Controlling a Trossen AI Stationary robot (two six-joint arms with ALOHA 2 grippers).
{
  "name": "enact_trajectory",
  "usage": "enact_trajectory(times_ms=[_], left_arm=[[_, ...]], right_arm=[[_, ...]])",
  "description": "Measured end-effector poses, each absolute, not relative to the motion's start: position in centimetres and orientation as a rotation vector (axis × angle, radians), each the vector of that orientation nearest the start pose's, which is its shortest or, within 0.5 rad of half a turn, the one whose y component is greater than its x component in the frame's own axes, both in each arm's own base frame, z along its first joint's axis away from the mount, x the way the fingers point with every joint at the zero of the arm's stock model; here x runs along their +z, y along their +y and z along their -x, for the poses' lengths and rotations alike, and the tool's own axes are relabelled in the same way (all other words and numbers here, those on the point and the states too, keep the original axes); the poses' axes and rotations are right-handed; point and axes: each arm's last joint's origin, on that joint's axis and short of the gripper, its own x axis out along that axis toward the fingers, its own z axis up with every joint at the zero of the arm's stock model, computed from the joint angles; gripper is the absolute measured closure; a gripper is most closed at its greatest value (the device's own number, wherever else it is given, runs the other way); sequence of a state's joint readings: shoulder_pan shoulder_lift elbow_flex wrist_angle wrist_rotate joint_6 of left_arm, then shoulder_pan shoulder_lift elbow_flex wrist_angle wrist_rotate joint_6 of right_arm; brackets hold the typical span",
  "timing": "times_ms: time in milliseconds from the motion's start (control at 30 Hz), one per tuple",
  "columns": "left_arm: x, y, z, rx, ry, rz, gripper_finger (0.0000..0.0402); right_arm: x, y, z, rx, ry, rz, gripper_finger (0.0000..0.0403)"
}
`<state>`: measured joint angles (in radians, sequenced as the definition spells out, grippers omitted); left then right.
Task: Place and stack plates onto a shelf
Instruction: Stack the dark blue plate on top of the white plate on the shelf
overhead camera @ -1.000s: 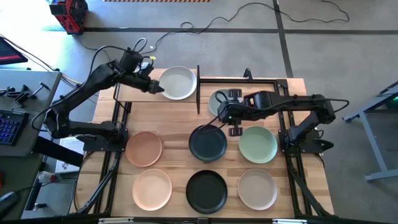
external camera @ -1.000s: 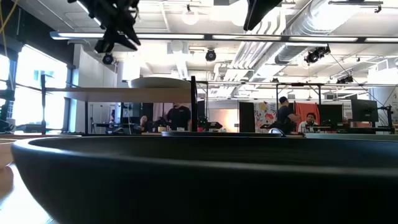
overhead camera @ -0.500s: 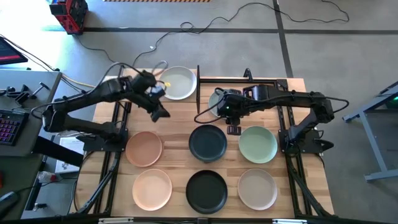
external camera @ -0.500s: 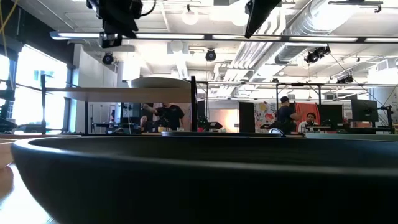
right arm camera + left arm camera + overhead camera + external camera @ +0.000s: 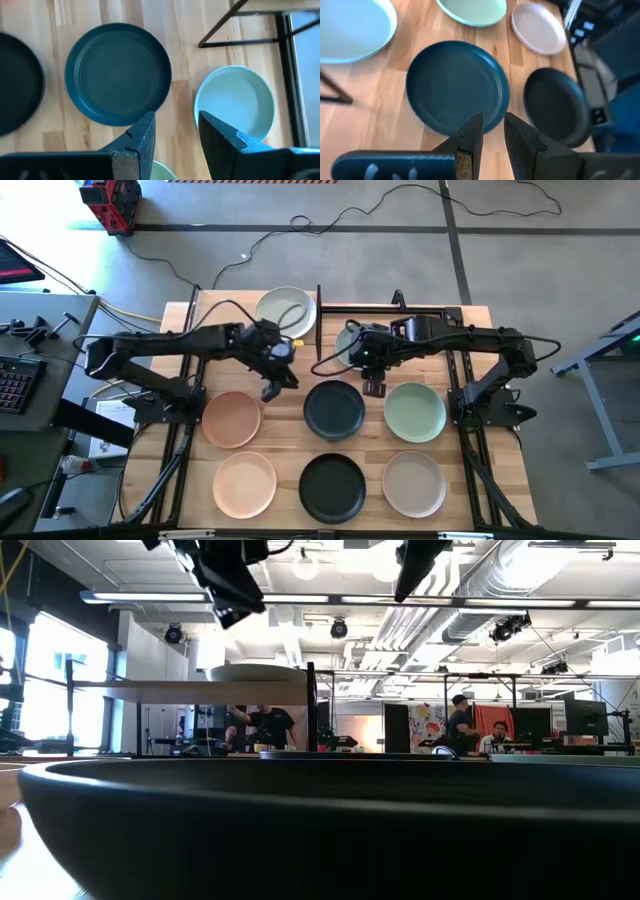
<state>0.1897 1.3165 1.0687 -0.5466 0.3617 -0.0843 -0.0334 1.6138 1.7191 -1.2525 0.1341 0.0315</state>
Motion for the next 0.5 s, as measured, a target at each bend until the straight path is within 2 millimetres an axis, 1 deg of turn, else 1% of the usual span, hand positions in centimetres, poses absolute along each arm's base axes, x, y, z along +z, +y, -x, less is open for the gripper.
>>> enact_trajectory(times_ms=[133, 300, 500], left_arm=[[27.5, 3.6, -27.9, -0.181, 0.83, 0.215, 0.0335], [26.4, 2.9, -28.7, -0.251, 0.861, 0.087, 0.0335], [25.6, 2.0, -29.2, -0.252, 0.892, -0.227, 0.0335]], right_arm=[[36.5, -1.3, -30.8, -0.226, 1.134, -0.065, 0.0273], [36.4, -0.7, -30.7, -0.274, 1.134, -0.182, 0.0273], [36.4, 0.4, -30.6, -0.343, 1.127, -0.347, 0.0273]])
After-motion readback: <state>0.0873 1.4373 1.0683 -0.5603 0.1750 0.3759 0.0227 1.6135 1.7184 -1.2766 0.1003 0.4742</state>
